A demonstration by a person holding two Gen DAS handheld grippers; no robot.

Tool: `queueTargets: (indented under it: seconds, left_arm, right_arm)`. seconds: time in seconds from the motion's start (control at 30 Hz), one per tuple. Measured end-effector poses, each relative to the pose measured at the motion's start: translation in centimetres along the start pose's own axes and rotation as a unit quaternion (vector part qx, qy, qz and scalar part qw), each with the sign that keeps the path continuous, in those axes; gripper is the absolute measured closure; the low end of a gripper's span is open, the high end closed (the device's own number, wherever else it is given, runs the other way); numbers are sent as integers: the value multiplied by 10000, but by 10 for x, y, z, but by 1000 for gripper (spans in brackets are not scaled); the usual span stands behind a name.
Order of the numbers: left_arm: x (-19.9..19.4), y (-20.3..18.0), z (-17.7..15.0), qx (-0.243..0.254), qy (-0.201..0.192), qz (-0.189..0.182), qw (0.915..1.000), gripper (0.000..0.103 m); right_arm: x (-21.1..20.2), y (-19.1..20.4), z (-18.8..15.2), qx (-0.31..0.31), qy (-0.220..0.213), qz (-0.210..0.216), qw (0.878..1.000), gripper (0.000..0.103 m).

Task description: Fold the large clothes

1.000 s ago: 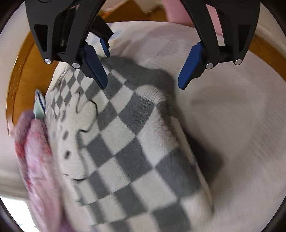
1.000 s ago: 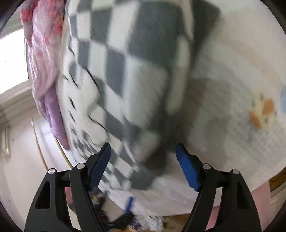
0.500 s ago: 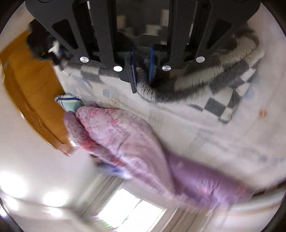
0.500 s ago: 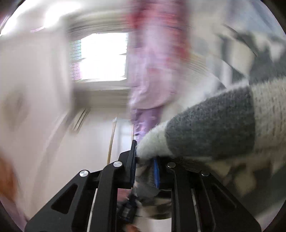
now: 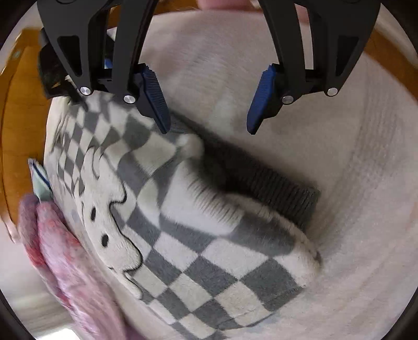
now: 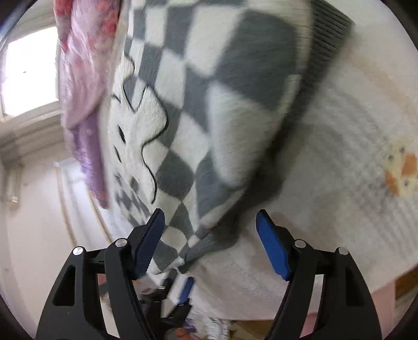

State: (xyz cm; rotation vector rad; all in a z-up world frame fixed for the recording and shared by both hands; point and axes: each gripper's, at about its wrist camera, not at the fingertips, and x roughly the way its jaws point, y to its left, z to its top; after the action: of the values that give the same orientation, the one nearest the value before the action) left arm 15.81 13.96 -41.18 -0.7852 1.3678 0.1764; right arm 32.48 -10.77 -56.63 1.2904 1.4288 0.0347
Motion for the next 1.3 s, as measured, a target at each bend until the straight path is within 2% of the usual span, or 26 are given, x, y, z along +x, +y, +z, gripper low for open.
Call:
queueTargets:
  seconds: [0.17, 0.2, 0.23, 0.27, 0.33, 0.37, 0.43, 0.5, 0.53, 0.57, 0.6, 0.67, 0.7, 0.73, 0.77, 0.8, 0.87, 0.93, 1.0, 1.03, 1.07, 1.1, 1.13, 1.2, 1.23, 1.3]
  left_arm:
    - [19, -7, 41, -1116, 324, -111, 9932, 43]
    - [26, -9, 51, -1275, 360, -170, 9910, 63]
    - [28, -13, 59, -1282, 357, -187, 9909, 91]
    - [22, -17, 68, -1096, 258, -255, 9933, 91]
    - [-14, -41, 75, -315, -470, -585, 9967, 91]
    - [-38, -53, 74, 140, -807, -818, 9933, 91]
    - [-68, -63, 68, 590, -1307, -1160, 9828, 91]
    - [-78, -65, 51, 1104, -1830, -1270, 9686, 91]
    - [-70, -62, 38, 1396, -1949, -1111, 9645, 91]
    - [-51, -58, 26, 1539, -1925, -903, 9649, 91]
    - [-15, -35, 10, 1421, -1486, -455, 9776, 91]
    - [26, 2, -9, 1148, -676, 20, 9911, 90]
    - [22, 9, -16, 1154, -805, -66, 9900, 81]
    - [14, 10, -21, 1185, -872, 103, 9891, 64]
    - [13, 9, -21, 1192, -799, 270, 9893, 58]
    - [9, 6, -19, 1252, -569, 520, 9891, 50]
    - [0, -3, -17, 1420, -405, 724, 9864, 49]
    - [-26, -19, -19, 1831, -427, 1086, 9761, 53]
    - [-47, -39, -23, 2362, -523, 1227, 9625, 60]
    - [-53, -44, -21, 2508, -610, 1190, 9587, 65]
    - [-55, -46, -20, 2571, -675, 1244, 9560, 67]
    - [-52, -47, -16, 2584, -746, 1468, 9519, 76]
    - [-41, -42, -10, 2543, -700, 1613, 9510, 81]
    - [-2, -25, 4, 2256, -293, 1760, 9578, 90]
    - [22, -10, 7, 2028, 25, 1805, 9624, 90]
    - [22, -6, 8, 2065, 27, 1582, 9656, 90]
  right_arm:
    - [39, 50, 5, 324, 500, -730, 9956, 33]
    - [50, 62, 8, 401, 426, -887, 9943, 34]
    - [56, 68, 4, 431, 426, -965, 9935, 43]
    - [56, 69, 1, 440, 357, -837, 9949, 62]
    - [63, 119, 22, 119, -143, -101, 9998, 87]
    - [51, 114, 20, -48, -326, 137, 9994, 89]
    - [37, 143, 32, -652, -866, 1128, 9877, 89]
    - [23, 162, 21, -1770, -1271, 1821, 9588, 90]
    - [23, 162, 10, -2333, -1416, 1736, 9463, 90]
    - [28, 151, 2, -2767, -1386, 1457, 9397, 90]
    - [53, 125, -2, -2741, -978, 812, 9533, 90]
    - [90, 64, 5, -1644, -142, -59, 9863, 93]
    - [97, 33, 5, -983, 76, -149, 9950, 92]
    - [93, 30, 4, -733, 40, -41, 9973, 78]
    - [89, 36, 3, -717, -2, -269, 9971, 70]
    - [88, 52, 2, -875, 70, -623, 9942, 67]
    - [81, 72, -7, -1049, 312, -1156, 9872, 63]
    - [65, 111, -10, -1577, 104, -1340, 9783, 63]
    - [51, 156, -6, -2363, -413, -1756, 9548, 67]
    - [42, 162, -9, -2657, -744, -2041, 9393, 78]
    - [23, 146, -13, -2794, -962, -2339, 9263, 90]
    - [20, 129, -6, -2868, -1099, -2690, 9128, 92]
    - [38, 118, 15, -2781, -1003, -2981, 9076, 101]
    - [63, 85, 47, -2409, -601, -3388, 9075, 103]
    - [69, 74, 55, -2411, -673, -3197, 9139, 103]
    - [69, 90, 54, -2553, -526, -3402, 9035, 103]
